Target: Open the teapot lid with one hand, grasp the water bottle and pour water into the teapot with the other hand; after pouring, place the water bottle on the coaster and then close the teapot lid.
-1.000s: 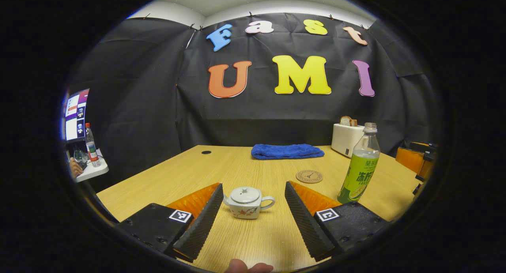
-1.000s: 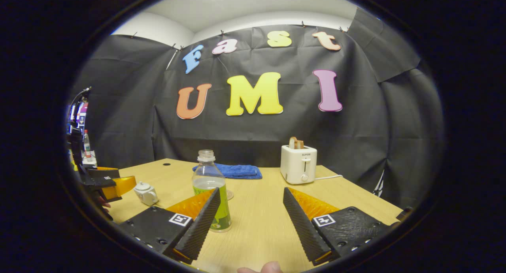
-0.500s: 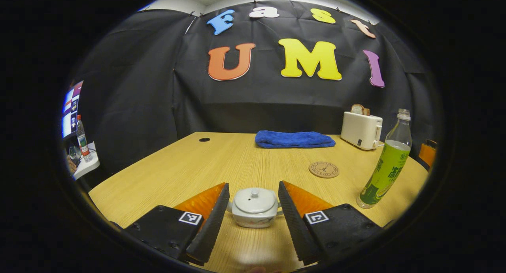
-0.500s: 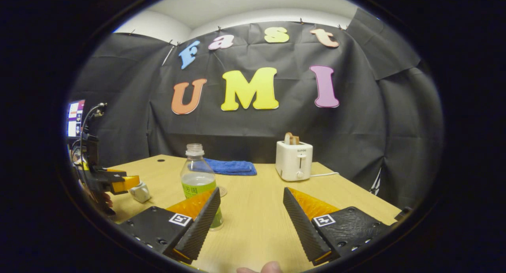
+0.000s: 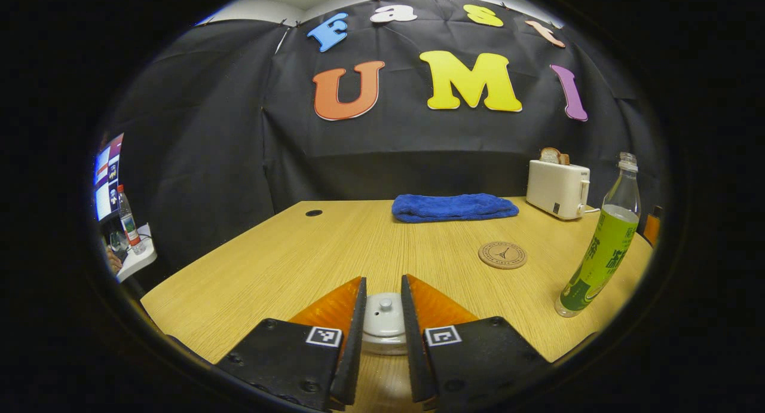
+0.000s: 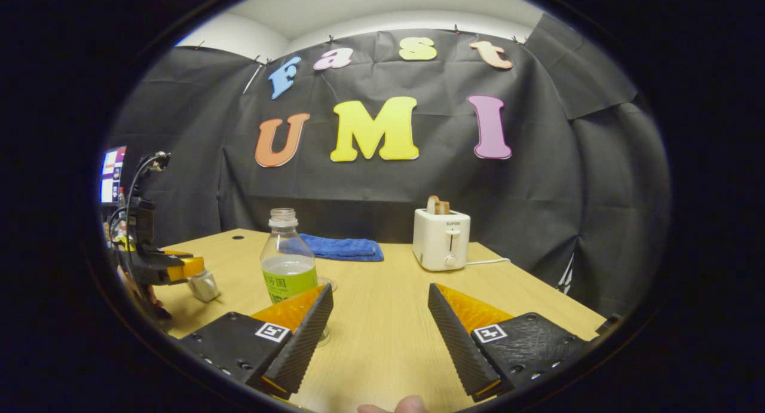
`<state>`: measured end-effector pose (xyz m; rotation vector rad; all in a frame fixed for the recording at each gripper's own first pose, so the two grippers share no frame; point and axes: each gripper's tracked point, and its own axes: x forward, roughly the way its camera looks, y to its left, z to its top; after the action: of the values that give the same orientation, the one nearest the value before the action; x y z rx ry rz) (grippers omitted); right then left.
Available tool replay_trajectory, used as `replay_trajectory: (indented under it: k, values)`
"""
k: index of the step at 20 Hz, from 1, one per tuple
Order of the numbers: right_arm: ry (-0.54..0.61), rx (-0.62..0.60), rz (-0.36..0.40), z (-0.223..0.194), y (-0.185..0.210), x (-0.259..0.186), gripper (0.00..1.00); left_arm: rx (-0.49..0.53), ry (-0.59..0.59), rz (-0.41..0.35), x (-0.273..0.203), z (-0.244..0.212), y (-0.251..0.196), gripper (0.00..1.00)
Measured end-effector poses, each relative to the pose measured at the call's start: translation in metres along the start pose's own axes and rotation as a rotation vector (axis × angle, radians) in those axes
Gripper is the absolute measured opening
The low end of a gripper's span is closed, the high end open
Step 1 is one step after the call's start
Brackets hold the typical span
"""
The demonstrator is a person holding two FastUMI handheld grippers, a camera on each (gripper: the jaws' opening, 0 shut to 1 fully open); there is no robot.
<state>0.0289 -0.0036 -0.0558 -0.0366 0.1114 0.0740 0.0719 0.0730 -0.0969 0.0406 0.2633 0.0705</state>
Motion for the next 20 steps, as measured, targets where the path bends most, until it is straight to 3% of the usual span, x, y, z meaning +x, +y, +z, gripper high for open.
replay_trajectory:
  k: [3, 7, 20]
  values:
    - [0.006, -0.008, 0.011, 0.0, 0.002, 0.0, 0.95, 0.005, -0.003, 0.007, 0.0, 0.001, 0.0, 0.18]
    - [0.0, -0.015, 0.031, 0.002, 0.006, 0.0, 0.95, -0.01, -0.017, 0.008, -0.001, 0.005, -0.001, 0.06]
    - [0.043, 0.003, 0.173, -0.016, 0.065, 0.002, 0.95, -0.035, -0.115, -0.019, -0.04, 0.036, 0.01, 0.04]
